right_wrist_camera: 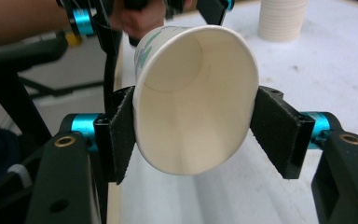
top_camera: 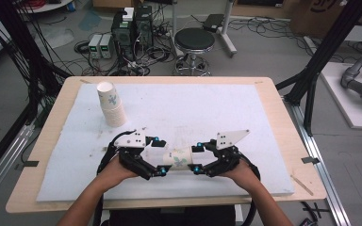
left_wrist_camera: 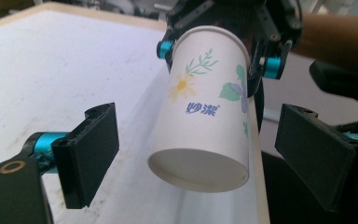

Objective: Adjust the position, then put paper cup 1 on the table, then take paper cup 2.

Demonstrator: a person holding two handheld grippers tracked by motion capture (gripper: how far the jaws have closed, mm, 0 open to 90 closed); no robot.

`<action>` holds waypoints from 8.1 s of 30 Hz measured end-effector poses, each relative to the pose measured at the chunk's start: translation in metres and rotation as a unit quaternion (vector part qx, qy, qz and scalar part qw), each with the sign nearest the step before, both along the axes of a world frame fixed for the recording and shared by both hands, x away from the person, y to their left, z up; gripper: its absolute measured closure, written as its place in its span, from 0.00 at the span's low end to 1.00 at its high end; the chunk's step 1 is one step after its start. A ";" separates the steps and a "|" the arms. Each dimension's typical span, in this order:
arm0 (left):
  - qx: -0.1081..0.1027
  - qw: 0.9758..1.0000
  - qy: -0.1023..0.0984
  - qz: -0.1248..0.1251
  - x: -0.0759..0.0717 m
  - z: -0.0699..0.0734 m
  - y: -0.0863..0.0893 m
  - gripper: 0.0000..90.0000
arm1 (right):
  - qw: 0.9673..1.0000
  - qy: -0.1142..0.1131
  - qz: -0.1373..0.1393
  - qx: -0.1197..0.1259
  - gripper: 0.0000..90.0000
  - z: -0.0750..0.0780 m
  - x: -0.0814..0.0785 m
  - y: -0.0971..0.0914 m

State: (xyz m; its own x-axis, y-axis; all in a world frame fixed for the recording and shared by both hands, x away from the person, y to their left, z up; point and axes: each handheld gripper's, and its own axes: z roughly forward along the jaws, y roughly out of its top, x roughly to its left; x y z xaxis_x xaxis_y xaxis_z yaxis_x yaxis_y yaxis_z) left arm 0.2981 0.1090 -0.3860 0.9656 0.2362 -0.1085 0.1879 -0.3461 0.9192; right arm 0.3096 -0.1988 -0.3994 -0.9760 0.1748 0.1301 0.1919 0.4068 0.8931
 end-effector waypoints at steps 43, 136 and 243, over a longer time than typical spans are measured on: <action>0.163 0.986 -0.009 -0.023 0.006 -0.005 -0.024 0.22 | 0.954 -0.099 0.070 -0.273 0.37 0.050 0.004 0.069; -0.057 0.961 -0.066 0.262 -0.008 -0.034 0.116 0.35 | 0.954 -0.053 -0.293 -0.030 0.24 -0.007 0.000 -0.080; -0.096 0.936 -0.075 0.329 -0.025 -0.031 0.128 0.18 | 0.931 -0.068 -0.356 -0.053 0.24 -0.008 -0.018 -0.113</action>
